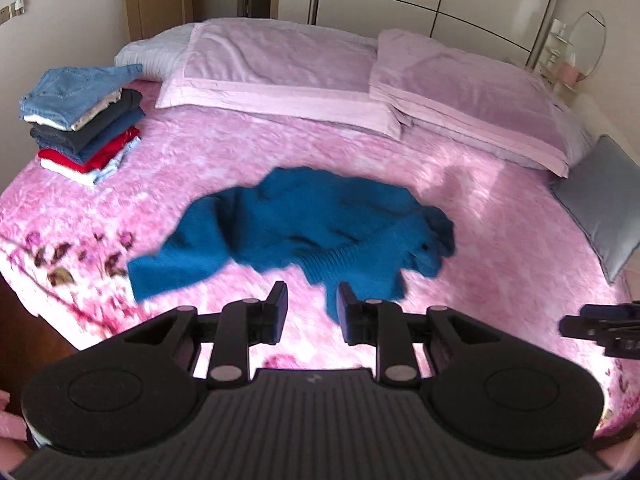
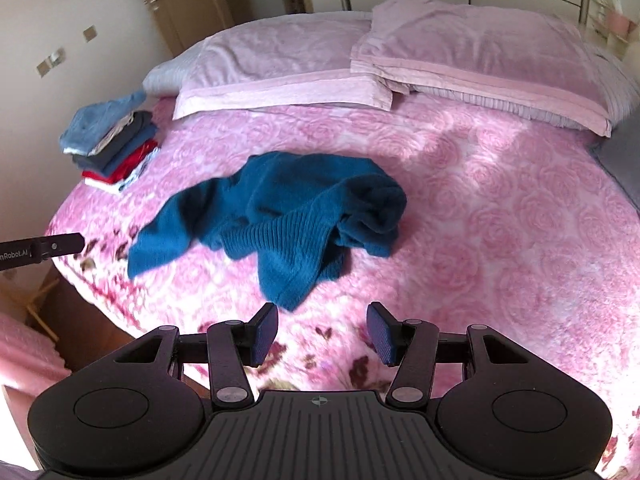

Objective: Fold clothes
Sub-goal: 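Carry the sweater to the larger pink bed and drop it flat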

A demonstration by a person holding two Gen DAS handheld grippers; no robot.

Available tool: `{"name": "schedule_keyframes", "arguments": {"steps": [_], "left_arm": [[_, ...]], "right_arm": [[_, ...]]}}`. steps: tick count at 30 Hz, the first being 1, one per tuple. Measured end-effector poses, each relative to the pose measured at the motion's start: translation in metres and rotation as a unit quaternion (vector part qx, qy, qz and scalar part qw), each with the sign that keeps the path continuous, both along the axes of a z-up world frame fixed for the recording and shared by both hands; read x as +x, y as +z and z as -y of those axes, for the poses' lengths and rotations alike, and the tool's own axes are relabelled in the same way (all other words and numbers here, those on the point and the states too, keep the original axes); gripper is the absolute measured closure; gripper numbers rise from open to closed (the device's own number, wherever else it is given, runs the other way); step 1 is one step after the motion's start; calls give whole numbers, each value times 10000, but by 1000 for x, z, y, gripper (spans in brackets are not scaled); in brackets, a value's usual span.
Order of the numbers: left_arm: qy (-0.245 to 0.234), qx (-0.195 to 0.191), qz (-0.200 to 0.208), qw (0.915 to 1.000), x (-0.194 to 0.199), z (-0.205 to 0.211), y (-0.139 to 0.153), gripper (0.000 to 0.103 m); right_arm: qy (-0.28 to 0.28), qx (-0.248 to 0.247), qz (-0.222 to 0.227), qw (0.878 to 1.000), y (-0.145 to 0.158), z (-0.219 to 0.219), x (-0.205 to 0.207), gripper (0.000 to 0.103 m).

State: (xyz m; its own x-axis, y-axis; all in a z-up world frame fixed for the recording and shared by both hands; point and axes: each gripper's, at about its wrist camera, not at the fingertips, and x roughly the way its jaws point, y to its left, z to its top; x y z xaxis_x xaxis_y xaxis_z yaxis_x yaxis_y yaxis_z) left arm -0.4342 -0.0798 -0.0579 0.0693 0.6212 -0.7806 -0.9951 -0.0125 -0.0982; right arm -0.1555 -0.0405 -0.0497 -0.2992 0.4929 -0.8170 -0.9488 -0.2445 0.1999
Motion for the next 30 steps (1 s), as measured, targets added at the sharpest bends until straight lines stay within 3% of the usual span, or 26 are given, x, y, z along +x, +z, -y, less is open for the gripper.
{"name": "schedule_keyframes", "arguments": {"steps": [9, 17, 30], "left_arm": [[172, -483, -283, 9983, 43, 55, -9, 77], [182, -272, -615, 9976, 68, 75, 6, 69], [282, -369, -622, 9970, 53, 75, -7, 68]], "right_arm": [[267, -332, 43, 9991, -27, 56, 14, 50], [334, -173, 89, 9993, -19, 73, 20, 50], [412, -207, 144, 9988, -24, 65, 15, 50]]}}
